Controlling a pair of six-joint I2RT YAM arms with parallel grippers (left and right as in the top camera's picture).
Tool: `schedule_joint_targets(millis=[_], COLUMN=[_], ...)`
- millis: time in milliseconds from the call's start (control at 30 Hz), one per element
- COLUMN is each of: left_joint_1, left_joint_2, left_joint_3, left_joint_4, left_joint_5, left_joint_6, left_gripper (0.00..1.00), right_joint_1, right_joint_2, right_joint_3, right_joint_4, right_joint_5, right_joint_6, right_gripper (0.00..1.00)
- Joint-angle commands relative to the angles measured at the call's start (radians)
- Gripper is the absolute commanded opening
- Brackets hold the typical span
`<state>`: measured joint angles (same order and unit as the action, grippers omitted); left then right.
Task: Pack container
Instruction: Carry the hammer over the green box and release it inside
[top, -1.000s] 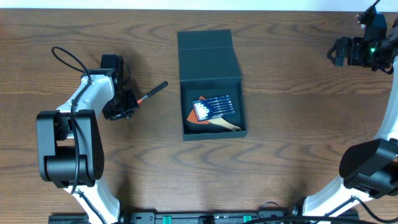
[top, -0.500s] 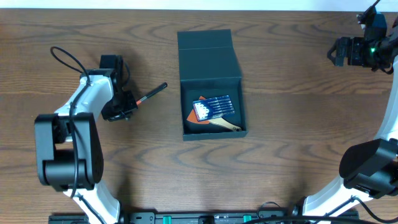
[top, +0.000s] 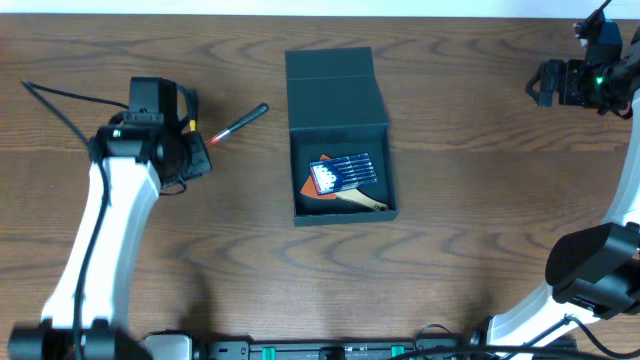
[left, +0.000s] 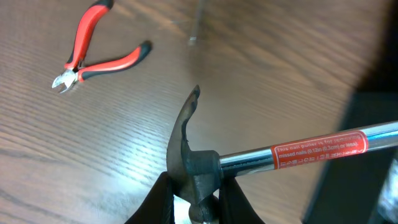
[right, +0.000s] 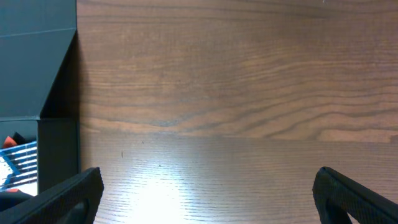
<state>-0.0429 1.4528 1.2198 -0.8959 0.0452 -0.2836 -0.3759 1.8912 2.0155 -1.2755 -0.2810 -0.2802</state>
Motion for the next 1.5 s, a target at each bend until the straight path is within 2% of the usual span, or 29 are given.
schedule_joint_targets(millis=[0,233,467,733,967,1467], left_joint_1=[-0.072,-0.319,-0.474,-0.482,-0.482,-0.481], left_joint_2=[-0.082,-0.095,0.005,0.212,0.328,0.38], left_joint_3=[0.044,0.154,0.175,0.175,0.175,0.166], left_joint_4=[-0.024,-0.034,0.081,0.171,0.188,0.191], left_joint_5=[-0.003,-0.005,-0.005,-0.004,-0.004,-0.017], left_joint_6=[0.028,0.071,0.149,0.149,0.149,0.148], left_gripper=[0.06,0.06,0.06,0.06,0.06,0.05], right_joint_1=[0.008,-0.013,-0.013,-0.013,-0.013,-0.013], right_joint_2=[0.005,0.005,0.005,0.005,0.005,0.005], right_joint_3=[-0.003,-0.003,-0.003,-0.003,-0.003,-0.003], right_joint_4=[0.002,0.003,0.003,0.0,0.0,-0.002], right_joint_5=[-0.011,0.004,0.004,0.003,0.003,0.003], right_joint_6=[-0.003,0.0,0.0,0.0,0.0,0.0], right_gripper=[0.99,0.99,0.99,0.99,0.99,0.99])
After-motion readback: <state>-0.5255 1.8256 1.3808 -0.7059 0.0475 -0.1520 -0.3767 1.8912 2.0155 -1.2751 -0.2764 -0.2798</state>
